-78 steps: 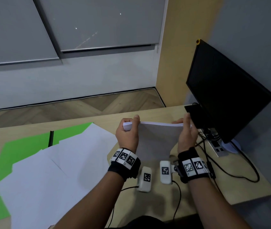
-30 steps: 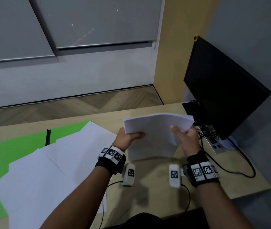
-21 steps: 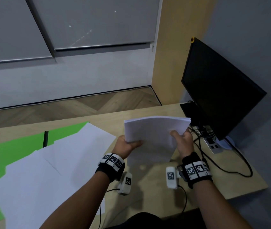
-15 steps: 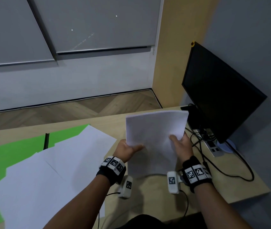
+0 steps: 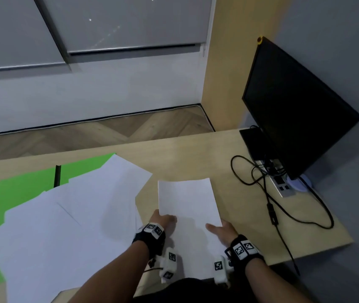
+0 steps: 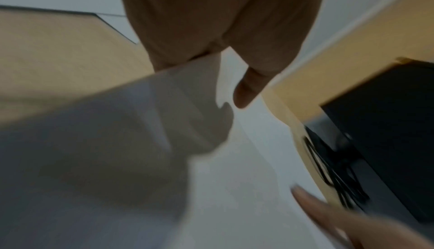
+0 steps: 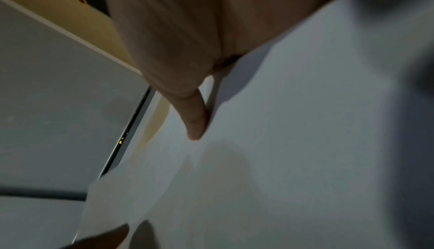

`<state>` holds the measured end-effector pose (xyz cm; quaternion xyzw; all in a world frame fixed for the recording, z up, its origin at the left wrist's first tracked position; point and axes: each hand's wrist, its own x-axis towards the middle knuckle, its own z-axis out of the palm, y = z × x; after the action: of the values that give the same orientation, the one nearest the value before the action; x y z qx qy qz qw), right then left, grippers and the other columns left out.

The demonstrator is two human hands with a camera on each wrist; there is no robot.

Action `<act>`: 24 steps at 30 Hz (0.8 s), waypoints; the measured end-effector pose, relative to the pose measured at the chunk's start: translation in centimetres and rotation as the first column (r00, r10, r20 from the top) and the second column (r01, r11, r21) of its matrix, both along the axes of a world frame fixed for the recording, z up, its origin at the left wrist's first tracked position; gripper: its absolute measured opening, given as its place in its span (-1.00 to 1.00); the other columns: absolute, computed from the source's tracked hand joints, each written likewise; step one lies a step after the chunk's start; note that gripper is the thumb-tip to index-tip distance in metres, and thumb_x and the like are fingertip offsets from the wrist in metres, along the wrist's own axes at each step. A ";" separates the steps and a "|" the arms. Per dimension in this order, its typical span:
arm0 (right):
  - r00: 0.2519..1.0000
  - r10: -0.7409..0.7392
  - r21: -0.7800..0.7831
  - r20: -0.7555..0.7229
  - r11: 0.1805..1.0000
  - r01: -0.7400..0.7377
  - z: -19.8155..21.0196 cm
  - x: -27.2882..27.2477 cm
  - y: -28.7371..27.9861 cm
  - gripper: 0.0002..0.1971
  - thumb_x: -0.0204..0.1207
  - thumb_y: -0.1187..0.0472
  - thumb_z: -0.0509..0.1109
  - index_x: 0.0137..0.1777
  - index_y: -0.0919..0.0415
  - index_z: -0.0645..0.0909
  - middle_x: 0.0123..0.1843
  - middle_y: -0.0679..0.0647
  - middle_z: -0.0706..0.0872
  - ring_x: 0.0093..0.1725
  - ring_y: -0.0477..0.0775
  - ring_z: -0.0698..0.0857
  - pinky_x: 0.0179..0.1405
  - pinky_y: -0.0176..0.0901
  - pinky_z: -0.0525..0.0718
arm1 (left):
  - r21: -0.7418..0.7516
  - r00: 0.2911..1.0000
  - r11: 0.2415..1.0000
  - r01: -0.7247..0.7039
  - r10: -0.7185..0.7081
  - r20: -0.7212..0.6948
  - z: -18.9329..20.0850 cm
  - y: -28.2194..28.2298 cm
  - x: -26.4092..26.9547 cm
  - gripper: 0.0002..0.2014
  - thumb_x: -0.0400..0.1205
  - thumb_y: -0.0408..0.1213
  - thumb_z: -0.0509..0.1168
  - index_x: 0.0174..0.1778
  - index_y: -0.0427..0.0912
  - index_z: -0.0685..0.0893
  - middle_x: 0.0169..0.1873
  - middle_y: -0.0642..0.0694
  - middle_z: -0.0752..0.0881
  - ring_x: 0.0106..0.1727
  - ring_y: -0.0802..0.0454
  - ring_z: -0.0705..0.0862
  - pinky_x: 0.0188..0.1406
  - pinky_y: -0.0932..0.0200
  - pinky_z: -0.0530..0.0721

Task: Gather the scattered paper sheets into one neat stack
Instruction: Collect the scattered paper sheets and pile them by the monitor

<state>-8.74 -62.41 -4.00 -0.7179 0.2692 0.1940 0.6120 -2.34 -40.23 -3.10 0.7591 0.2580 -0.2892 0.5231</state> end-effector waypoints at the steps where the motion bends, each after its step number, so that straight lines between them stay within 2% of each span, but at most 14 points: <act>1: 1.000 0.001 -0.010 -0.019 1.000 -0.002 -0.9 -0.4 -0.1 -0.75 0.57 0.27 0.48 0.16 0.06 0.54 0.08 -0.09 0.66 0.15 0.03 0.63 0.16 -0.17 0.48 | 0.035 1.000 0.999 0.003 -0.003 0.004 -0.2 -0.1 -0.9 -0.47 0.46 -0.29 0.50 0.32 -0.27 0.50 0.16 -0.23 0.72 0.02 -0.17 0.68 0.05 0.03 0.66; 3: 0.999 0.010 -0.043 -0.043 0.999 -0.012 -2.5 -0.8 -0.1 -0.71 0.52 0.19 0.52 0.21 0.07 0.61 0.22 -0.04 0.71 0.21 0.07 0.67 0.23 -0.14 0.53 | 0.089 0.999 0.996 -0.013 0.008 0.053 0.0 -0.7 -2.5 -0.47 0.53 -0.30 0.44 0.36 -0.22 0.37 0.13 -0.21 0.66 -0.01 -0.16 0.62 -0.03 0.07 0.58; 5: 0.997 -0.008 -0.109 -0.075 0.994 0.000 -3.3 -0.6 0.0 -0.62 0.47 0.11 0.54 0.26 0.09 0.59 0.27 -0.03 0.70 0.19 0.06 0.67 0.27 -0.09 0.56 | 0.105 0.996 0.994 -0.038 0.029 0.081 -0.1 -1.1 -2.9 -0.45 0.57 -0.33 0.38 0.44 -0.22 0.30 0.17 -0.28 0.66 0.04 -0.22 0.63 -0.01 0.05 0.56; 7: 0.994 -0.017 -0.186 -0.104 0.983 -0.002 -2.8 0.1 0.2 -0.49 0.45 0.04 0.51 0.36 0.15 0.48 0.24 -0.04 0.61 0.22 0.09 0.62 0.27 -0.06 0.54 | 0.054 0.996 0.996 -0.071 0.068 0.061 -0.2 -1.1 -1.9 -0.48 0.59 -0.36 0.34 0.44 -0.25 0.32 0.20 -0.32 0.66 0.04 -0.23 0.63 0.02 0.01 0.58; 9: 0.993 -0.035 -0.250 -0.112 0.968 0.006 -2.8 1.5 0.1 -0.40 0.42 0.01 0.43 0.41 0.21 0.37 0.29 0.07 0.56 0.27 0.19 0.59 0.28 0.01 0.55 | 0.019 0.995 0.996 -0.086 0.086 0.045 -0.1 -1.1 -0.5 -0.50 0.59 -0.37 0.34 0.42 -0.26 0.32 0.13 -0.30 0.66 -0.01 -0.22 0.62 0.03 -0.06 0.64; 11: 0.993 -0.069 -0.285 -0.093 0.958 0.040 -2.2 3.1 -0.3 -0.44 0.39 0.02 0.35 0.37 0.19 0.36 0.32 0.17 0.56 0.19 0.25 0.61 0.25 0.12 0.61 | 0.000 0.993 0.994 -0.105 0.105 0.057 0.0 -1.5 0.9 -0.45 0.58 -0.39 0.34 0.47 -0.23 0.30 0.06 -0.23 0.64 -0.03 -0.21 0.62 0.00 -0.04 0.64; 12: 0.993 -0.084 -0.304 -0.082 0.951 0.056 -2.2 3.7 -0.8 -0.50 0.42 0.05 0.31 0.35 0.14 0.36 0.31 0.16 0.57 0.15 0.25 0.62 0.20 0.11 0.63 | -0.005 0.991 0.993 -0.116 0.116 0.063 0.0 -1.8 1.6 -0.41 0.58 -0.40 0.35 0.50 -0.20 0.28 0.09 -0.23 0.63 -0.02 -0.19 0.61 -0.02 0.00 0.60; 15: 0.995 -0.036 -0.365 -0.093 0.931 -0.001 -1.2 4.7 -2.1 -0.62 0.53 0.21 0.26 0.33 -0.04 0.38 0.16 0.03 0.60 0.06 0.19 0.66 0.02 -0.06 0.61 | -0.027 0.982 0.984 -0.175 0.176 0.071 0.0 -2.3 3.1 -0.34 0.56 -0.42 0.40 0.55 -0.16 0.25 0.25 -0.28 0.65 -0.05 -0.14 0.58 -0.05 0.12 0.51; 17: 0.995 -0.011 -0.411 -0.103 0.911 -0.032 -1.7 4.6 -3.0 -0.60 0.50 0.26 0.27 0.30 -0.11 0.49 0.14 -0.04 0.67 0.04 0.15 0.69 0.08 -0.06 0.67 | -0.042 0.974 0.976 -0.212 0.215 0.076 -0.2 -2.6 3.3 -0.31 0.57 -0.44 0.38 0.58 -0.14 0.21 0.29 -0.28 0.65 -0.04 -0.15 0.61 -0.05 0.13 0.51; 20: 0.998 -0.025 -0.433 -0.063 0.902 -0.005 -3.0 4.1 -3.8 -0.55 0.46 0.20 0.29 0.33 -0.15 0.62 0.30 -0.08 0.74 0.15 0.13 0.74 0.26 0.04 0.69 | -0.047 0.960 0.974 -0.220 0.225 0.168 -0.7 -3.5 3.0 -0.25 0.57 -0.45 0.30 0.65 -0.03 0.15 0.37 -0.14 0.64 0.22 -0.21 0.66 0.10 0.11 0.55; 22: 0.997 -0.062 -0.435 -0.050 0.900 0.034 -3.1 4.1 -3.9 -0.53 0.49 0.20 0.29 0.39 -0.16 0.61 0.38 -0.09 0.70 0.20 0.12 0.74 0.30 0.01 0.68 | -0.058 0.959 0.982 -0.179 0.188 0.212 -1.0 -3.9 2.8 -0.20 0.58 -0.46 0.26 0.69 0.06 0.09 0.41 -0.09 0.62 0.34 -0.19 0.63 0.25 0.11 0.53; 24: 0.994 -0.102 -0.445 -0.040 0.893 0.073 -2.7 4.1 -4.0 -0.52 0.53 0.20 0.30 0.43 -0.18 0.59 0.43 -0.10 0.65 0.15 0.10 0.74 0.29 -0.04 0.68 | -0.038 0.969 0.993 -0.115 0.121 0.214 -1.0 -4.2 3.1 -0.18 0.60 -0.45 0.23 0.73 0.07 0.02 0.49 -0.09 0.54 0.43 -0.18 0.57 0.32 0.12 0.48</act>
<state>-4.63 -66.45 -6.72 -0.8189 0.3573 0.1224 0.4322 0.80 -44.46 -4.14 0.7627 0.2407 -0.1767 0.5737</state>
